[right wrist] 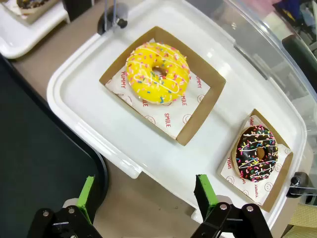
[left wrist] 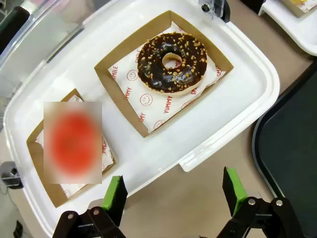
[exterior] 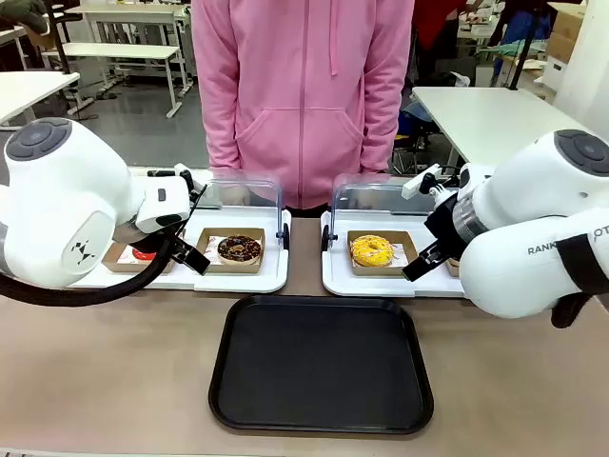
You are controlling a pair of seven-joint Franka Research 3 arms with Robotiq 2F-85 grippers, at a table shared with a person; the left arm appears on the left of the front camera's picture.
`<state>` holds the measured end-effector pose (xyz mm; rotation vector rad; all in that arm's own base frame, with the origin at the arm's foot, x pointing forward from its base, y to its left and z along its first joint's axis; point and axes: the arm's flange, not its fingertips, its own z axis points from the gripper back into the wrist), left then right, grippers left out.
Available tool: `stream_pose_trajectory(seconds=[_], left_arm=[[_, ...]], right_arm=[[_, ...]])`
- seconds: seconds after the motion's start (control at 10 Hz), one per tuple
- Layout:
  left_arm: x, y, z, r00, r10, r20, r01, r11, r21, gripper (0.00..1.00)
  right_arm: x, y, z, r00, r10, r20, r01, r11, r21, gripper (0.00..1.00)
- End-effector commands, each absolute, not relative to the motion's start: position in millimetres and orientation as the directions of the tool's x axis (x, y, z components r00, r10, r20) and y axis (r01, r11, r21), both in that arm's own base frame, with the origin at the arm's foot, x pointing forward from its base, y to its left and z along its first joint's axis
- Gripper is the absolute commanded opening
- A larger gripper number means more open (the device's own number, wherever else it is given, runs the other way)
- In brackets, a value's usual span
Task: Move the first donut from the left to the tray.
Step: Pick up the Paper togo box containing the Donut indicated by the person and place it on the Handle tray.
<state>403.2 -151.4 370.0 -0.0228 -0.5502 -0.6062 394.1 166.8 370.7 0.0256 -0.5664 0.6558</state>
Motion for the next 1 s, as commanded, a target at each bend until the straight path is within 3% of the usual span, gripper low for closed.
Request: stream_pose_trajectory(seconds=[0.0,0.9], left_arm=[[403.2,-151.4,370.1,0.683,-0.535,0.497,0.547,0.826,0.138,1.0],[403.1,-151.5,370.0,0.683,-0.534,0.497,0.546,0.826,0.137,1.0]], right_arm=[[394.1,166.8,370.7,0.647,0.57,0.506,-0.584,0.798,-0.152,1.0],[394.1,166.8,370.7,0.647,0.57,0.506,-0.584,0.798,-0.152,1.0]])
